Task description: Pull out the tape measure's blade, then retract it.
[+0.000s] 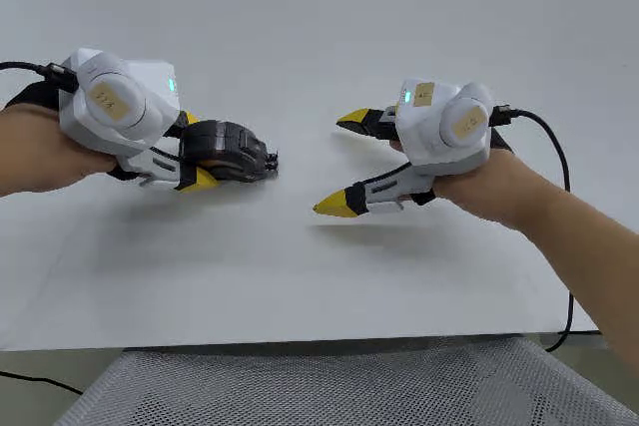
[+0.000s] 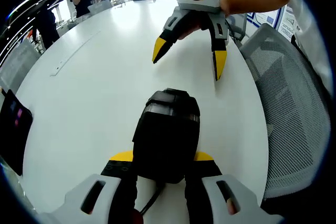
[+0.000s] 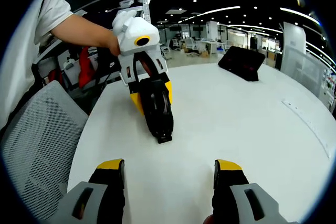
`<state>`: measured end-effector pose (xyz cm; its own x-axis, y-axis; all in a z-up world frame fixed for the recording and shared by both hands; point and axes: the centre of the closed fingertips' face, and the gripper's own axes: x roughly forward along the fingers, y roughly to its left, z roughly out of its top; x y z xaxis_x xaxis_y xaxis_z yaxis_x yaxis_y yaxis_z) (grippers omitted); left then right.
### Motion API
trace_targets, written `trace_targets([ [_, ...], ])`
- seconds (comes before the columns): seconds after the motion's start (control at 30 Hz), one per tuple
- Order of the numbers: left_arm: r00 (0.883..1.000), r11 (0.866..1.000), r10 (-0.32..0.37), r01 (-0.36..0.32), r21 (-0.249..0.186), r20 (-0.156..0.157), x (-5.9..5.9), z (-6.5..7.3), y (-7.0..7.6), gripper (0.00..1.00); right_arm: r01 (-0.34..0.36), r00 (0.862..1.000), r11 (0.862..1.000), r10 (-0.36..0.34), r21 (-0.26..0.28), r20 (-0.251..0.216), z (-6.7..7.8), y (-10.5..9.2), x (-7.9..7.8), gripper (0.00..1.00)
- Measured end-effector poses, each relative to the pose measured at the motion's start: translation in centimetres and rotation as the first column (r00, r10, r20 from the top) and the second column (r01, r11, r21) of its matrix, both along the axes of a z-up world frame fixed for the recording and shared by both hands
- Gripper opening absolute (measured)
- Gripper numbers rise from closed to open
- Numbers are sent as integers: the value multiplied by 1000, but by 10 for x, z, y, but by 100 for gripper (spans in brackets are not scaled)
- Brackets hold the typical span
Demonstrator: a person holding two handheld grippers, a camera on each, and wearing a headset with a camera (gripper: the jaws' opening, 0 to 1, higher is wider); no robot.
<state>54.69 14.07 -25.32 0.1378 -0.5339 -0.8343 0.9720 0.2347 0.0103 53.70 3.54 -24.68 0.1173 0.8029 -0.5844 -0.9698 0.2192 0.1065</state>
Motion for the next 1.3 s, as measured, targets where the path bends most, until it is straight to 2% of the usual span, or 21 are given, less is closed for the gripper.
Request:
trace_targets([
  [0.23, 1000, 1000, 3, -3, 3, -1, -1, 0, 1, 30, -32, 999, 999, 31, 21, 18, -4, 16, 4, 52],
  [0.43, 1000, 1000, 9, -9, 4, 0, 0, -1, 1, 30, -54, 998, 998, 54, 23, 25, -7, 26, 5, 44],
  [0.87, 1000, 1000, 13, -13, 7, 2, 1, -1, 0, 29, -109, 993, 994, 108, 25, 46, -10, 43, 4, 32],
  [1.3, 1000, 1000, 12, -12, 3, -3, 1, -1, -1, 30, -142, 988, 990, 140, 27, 58, -13, 50, 4, 21],
])
